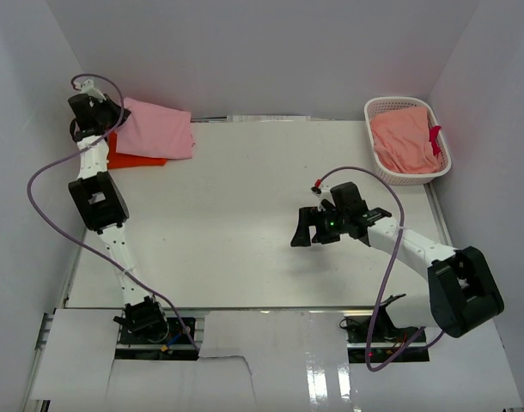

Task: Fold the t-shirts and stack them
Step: Put the neatly folded tshirt into the corner of the board with the left arm

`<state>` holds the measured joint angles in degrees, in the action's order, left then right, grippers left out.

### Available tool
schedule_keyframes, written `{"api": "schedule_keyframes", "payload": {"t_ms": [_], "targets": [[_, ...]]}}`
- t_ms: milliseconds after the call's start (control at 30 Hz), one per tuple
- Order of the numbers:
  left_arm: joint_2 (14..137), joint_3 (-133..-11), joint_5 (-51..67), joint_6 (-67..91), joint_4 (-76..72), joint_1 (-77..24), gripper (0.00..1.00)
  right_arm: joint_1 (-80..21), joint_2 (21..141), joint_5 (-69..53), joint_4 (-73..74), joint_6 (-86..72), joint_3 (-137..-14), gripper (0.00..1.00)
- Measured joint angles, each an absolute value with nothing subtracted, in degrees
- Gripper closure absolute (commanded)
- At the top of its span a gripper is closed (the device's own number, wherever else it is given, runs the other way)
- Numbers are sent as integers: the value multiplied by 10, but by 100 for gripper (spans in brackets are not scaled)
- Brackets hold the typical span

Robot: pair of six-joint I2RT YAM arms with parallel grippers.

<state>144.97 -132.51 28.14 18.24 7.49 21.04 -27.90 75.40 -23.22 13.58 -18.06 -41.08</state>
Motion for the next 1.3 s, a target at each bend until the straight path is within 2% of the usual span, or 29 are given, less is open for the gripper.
{"api": "schedule_keyframes", "payload": {"t_ms": [633,1300], "targets": [[1448,-1333,242,159,54,243,100,-313,779,-228,134,-191,-411,9],[1460,-1333,266,158,27,268,100,-330,800,-228,129,-196,-411,9]]}}
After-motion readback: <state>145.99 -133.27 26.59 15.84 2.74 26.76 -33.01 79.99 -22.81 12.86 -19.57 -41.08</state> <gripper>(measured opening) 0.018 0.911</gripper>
